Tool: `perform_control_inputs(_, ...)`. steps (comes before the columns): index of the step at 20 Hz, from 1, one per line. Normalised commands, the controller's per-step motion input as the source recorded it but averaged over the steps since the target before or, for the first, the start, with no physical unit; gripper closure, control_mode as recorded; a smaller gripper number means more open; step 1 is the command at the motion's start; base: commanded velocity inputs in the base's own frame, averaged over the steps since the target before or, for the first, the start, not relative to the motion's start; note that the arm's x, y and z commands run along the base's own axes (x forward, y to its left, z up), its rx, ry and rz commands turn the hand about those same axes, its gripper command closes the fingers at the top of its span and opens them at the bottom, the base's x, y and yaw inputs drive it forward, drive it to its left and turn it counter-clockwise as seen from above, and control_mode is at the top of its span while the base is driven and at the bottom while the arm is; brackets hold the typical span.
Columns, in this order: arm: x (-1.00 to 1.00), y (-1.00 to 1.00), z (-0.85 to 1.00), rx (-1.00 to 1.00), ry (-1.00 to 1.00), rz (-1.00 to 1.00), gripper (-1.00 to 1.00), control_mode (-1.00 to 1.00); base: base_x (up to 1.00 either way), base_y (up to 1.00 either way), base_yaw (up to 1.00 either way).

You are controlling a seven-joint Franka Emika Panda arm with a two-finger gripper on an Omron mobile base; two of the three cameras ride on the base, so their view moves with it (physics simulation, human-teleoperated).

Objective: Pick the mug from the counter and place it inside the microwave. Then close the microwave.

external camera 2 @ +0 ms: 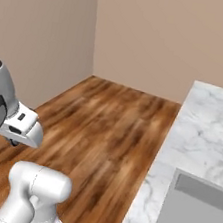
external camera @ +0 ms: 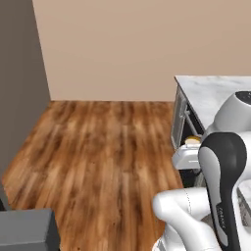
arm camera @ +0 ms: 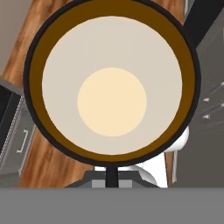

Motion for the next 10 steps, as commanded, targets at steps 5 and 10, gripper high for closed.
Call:
perform_control_inputs(5,0.00,0.00,0.00,0.00,0.00,0.00,1.00,1.00,0.79,0.08,0.07)
perform_control_inputs(10,0.00,0.00,0.00,0.00,0.00,0.00,1.00,1.00,0.02,0.50,0.56)
